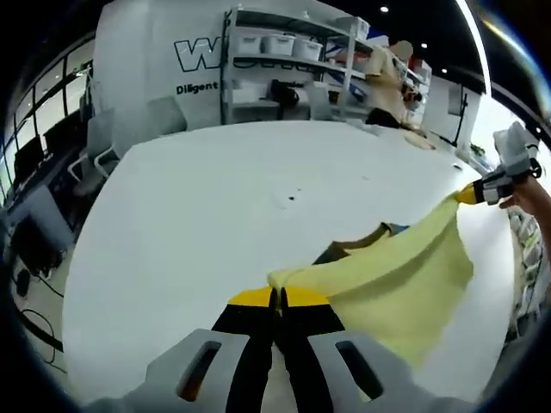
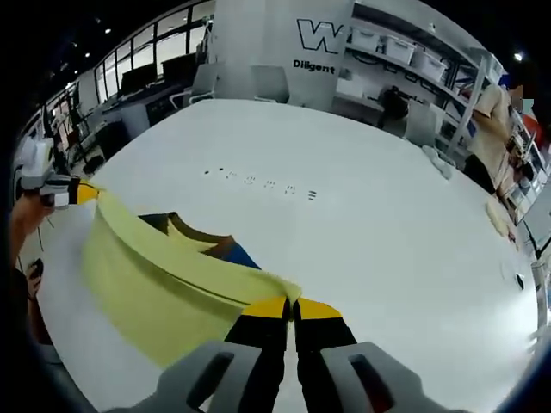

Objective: Fold the garment on the visible template until the final outline fits inside the template.

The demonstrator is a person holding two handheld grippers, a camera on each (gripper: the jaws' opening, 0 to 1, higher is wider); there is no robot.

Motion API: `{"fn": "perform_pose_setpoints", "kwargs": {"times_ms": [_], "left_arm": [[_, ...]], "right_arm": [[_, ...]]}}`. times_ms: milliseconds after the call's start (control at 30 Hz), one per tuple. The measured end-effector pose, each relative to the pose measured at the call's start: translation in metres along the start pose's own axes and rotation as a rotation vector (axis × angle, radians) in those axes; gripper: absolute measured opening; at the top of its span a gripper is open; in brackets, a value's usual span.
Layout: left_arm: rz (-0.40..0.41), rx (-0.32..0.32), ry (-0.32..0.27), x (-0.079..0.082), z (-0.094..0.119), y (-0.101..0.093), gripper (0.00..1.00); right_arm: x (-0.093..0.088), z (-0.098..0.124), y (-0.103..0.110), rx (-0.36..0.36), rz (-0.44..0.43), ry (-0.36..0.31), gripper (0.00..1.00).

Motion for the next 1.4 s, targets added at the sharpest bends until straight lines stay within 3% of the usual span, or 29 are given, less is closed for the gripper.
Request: {"fn": "perform_pose_setpoints", "kwargs": {"times_ms": [700,1400], "left_arm": [[0.007,0.027,0.003,-0.019,-0.047,0.005,0.0],[-0.015,0.049,0.011,-0.037,-0.066,0.005,0.0]], "right_arm": [[-0.015,-0.058,-0.014,-0.022,-0.008,-0.049,0.0],[-0.031,-0.075,-0.016,-0.025,-0.016,-0.008,0.0]]}}
Point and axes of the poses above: the point that each gripper's makers call its tool centre point, and the gripper's own axes: z roughly backward along the fingers, y roughly to its left, x roughly out of its top, the point moved 6 cm from there along z, roughly backward along the fingers, and after that the axes turned 15 degrees about -z, right-handed, at the moved point
